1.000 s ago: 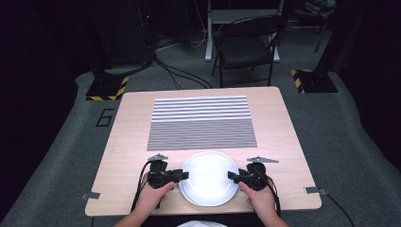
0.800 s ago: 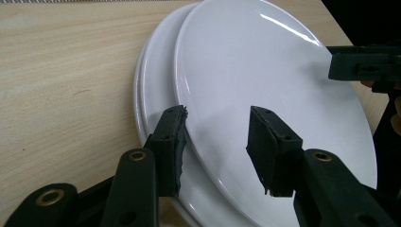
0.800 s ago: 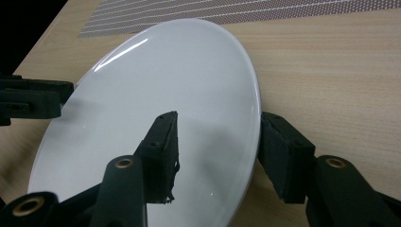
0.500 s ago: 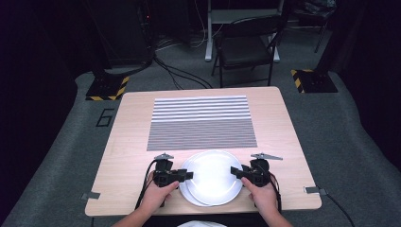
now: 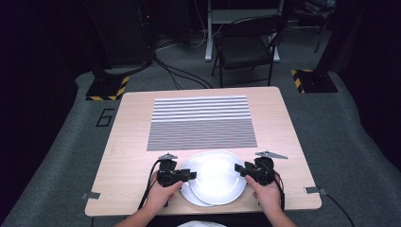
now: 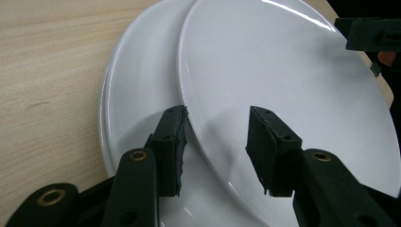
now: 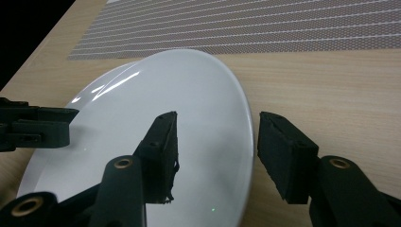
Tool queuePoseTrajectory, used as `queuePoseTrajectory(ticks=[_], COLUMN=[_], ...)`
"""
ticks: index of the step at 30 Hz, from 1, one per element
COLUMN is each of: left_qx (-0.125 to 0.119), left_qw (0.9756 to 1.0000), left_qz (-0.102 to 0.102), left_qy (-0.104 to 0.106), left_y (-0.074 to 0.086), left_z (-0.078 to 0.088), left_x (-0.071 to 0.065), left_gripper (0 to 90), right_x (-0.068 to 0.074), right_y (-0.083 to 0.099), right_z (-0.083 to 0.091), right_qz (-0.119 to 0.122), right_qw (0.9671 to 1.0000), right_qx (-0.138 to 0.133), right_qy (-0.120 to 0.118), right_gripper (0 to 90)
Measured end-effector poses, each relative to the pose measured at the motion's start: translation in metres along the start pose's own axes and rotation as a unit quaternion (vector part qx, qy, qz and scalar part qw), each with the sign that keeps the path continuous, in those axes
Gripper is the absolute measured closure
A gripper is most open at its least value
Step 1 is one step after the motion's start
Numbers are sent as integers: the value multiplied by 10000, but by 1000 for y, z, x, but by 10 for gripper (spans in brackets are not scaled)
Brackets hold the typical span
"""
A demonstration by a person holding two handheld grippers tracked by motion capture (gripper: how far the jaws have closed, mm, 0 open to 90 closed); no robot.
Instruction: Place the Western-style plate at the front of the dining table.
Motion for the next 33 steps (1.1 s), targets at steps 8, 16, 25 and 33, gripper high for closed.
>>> queuePoseTrajectory(ticks=[8,16,25,33], left_qx=[-9,-57,-70,-59], left_qw=[10000,10000,10000,10000], left_qz=[-20,-24,-39,-78], left_qy=[6,-12,-42,-7], left_y=[2,3,5,5], left_z=[1,1,1,-1], left_x=[-1,-2,-3,-6], left_gripper=[568,570,569,570], right_x=[-4,5,10,11], right_y=[5,22,35,36], right_z=[14,20,24,22], right_qz=[-159,-33,-75,-140], right_qw=[9998,9994,9988,9986], right_qx=[124,344,480,512], right_qy=[33,18,-24,-78], right_gripper=[484,485,507,548])
Point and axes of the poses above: each handheld gripper's, and its own axes: z roughly backward along the jaws, y roughly out of its underside, x roughly to its left, the point moved 1 cm from there along -z, roughly forward along the jaws, and after that the axes turned 2 degrees about -x, right-handed, at the moved point
